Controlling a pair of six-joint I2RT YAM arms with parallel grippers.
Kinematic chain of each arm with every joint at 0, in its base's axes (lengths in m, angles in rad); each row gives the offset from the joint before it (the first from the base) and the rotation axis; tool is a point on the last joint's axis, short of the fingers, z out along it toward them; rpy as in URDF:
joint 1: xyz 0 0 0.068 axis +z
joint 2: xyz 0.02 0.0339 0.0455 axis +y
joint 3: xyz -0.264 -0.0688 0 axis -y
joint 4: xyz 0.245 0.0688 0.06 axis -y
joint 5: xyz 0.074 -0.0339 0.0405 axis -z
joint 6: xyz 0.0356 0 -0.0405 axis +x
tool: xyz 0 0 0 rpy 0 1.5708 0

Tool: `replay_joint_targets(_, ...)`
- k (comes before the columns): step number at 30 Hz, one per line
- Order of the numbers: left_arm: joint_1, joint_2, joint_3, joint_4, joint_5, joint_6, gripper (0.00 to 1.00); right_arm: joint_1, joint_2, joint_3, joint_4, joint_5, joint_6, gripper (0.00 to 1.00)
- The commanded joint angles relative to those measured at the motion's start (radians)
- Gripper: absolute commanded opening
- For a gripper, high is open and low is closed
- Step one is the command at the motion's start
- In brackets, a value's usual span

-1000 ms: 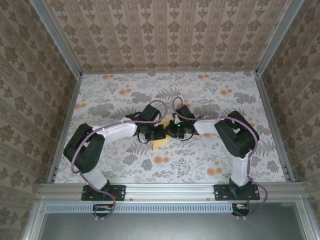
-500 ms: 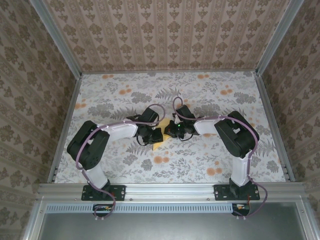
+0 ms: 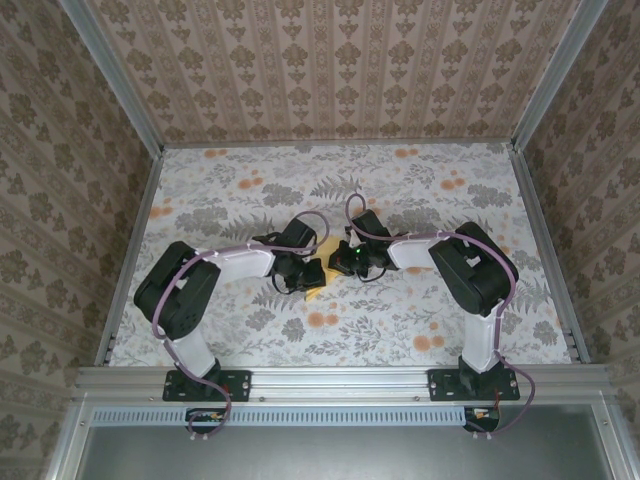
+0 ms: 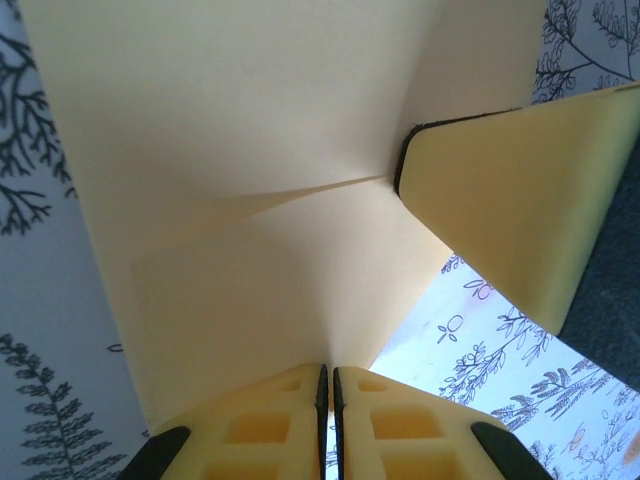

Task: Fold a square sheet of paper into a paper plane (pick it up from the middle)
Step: Third fold the triangle at the center of the table.

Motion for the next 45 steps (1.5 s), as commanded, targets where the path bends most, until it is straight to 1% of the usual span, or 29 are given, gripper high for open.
replay_joint_targets(1, -0.023, -0.015, -0.030, -0.055, 0.027, -0.018, 0.13, -0.001, 0.075, -0.041, -0.146, 0.083, 0.016, 0.01)
replay_joint_targets(13, -0.052, -0.100, -0.118, -0.101, 0.012, -0.044, 0.12, -0.004, 0.081, -0.046, -0.148, 0.082, 0.015, 0.01)
replay_joint_targets(21, -0.054, -0.170, -0.184, -0.127, -0.012, -0.069, 0.10, -0.006, 0.084, -0.045, -0.150, 0.084, 0.014, 0.01)
replay_joint_targets(24, -0.052, -0.202, -0.181, -0.133, -0.018, -0.064, 0.09, -0.006, 0.083, -0.043, -0.151, 0.083, 0.014, 0.01)
replay_joint_targets(30, -0.037, -0.262, -0.097, -0.119, -0.042, -0.034, 0.09, -0.006, 0.084, -0.040, -0.153, 0.083, 0.013, 0.01)
replay_joint_targets(33, -0.018, -0.230, -0.050, -0.095, -0.064, -0.030, 0.07, -0.006, 0.092, -0.036, -0.153, 0.079, 0.014, 0.01)
replay_joint_targets(38, 0.006, -0.114, 0.033, -0.101, -0.067, -0.002, 0.05, -0.006, 0.096, -0.035, -0.155, 0.075, 0.015, 0.01)
replay_joint_targets(45, 0.008, -0.012, 0.057, -0.111, -0.035, 0.010, 0.04, -0.009, 0.094, -0.033, -0.160, 0.070, 0.013, 0.01)
